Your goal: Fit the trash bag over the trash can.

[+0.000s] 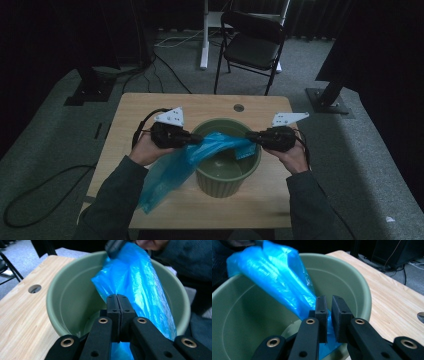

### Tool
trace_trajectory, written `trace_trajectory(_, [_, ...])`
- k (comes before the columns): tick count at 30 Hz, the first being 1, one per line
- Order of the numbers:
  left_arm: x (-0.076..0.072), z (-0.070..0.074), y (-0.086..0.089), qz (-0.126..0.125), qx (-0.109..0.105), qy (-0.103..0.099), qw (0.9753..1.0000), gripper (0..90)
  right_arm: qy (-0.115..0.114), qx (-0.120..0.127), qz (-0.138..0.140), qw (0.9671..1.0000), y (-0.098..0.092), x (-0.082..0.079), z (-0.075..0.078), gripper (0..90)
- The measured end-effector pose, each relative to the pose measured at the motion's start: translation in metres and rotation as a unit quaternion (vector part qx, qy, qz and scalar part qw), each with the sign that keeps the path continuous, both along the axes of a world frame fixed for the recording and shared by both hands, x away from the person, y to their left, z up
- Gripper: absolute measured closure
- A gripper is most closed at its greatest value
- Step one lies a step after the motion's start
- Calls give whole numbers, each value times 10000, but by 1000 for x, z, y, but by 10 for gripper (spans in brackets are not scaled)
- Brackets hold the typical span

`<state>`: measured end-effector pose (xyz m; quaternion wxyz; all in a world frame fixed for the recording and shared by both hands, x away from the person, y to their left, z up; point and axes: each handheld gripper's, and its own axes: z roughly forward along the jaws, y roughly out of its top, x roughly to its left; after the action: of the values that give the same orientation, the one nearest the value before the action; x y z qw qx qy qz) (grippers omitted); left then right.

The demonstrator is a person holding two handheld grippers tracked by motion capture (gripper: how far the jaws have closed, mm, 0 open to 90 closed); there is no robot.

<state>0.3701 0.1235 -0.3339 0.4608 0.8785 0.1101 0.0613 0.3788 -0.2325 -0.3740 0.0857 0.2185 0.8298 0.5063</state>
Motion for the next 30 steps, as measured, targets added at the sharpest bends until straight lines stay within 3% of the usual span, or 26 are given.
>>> trace_trajectory(2, [2, -2, -3, -33, 45, 50, 10000, 889, -42, -39, -37, 10000, 0, -1, 1, 829])
trace_trajectory(5, [2, -6, -6, -69, 258, 47, 9996, 888, -140, 141, -135, 9997, -6, -2, 6, 814])
trace_trajectory(8, [2, -7, -5, -37, 316, 38, 9995, 888, -206, 237, -150, 9994, -11, -4, 11, 809])
trace_trajectory(11, [4, -6, -3, 84, 239, 47, 9997, 888, -219, 291, -28, 9993, -10, -7, 12, 809])
trace_trajectory(19, [9, -3, 0, 427, -44, 150, 9990, 888, -80, 68, 297, 9995, 5, -8, 4, 811])
trace_trajectory(23, [11, -3, -2, 490, -48, 190, 9986, 888, -149, 119, 246, 9995, 4, -8, 7, 810])
trace_trajectory(30, [12, -2, -15, 392, 3, 203, 9990, 887, -302, 293, 151, 9990, -4, -11, 16, 782])
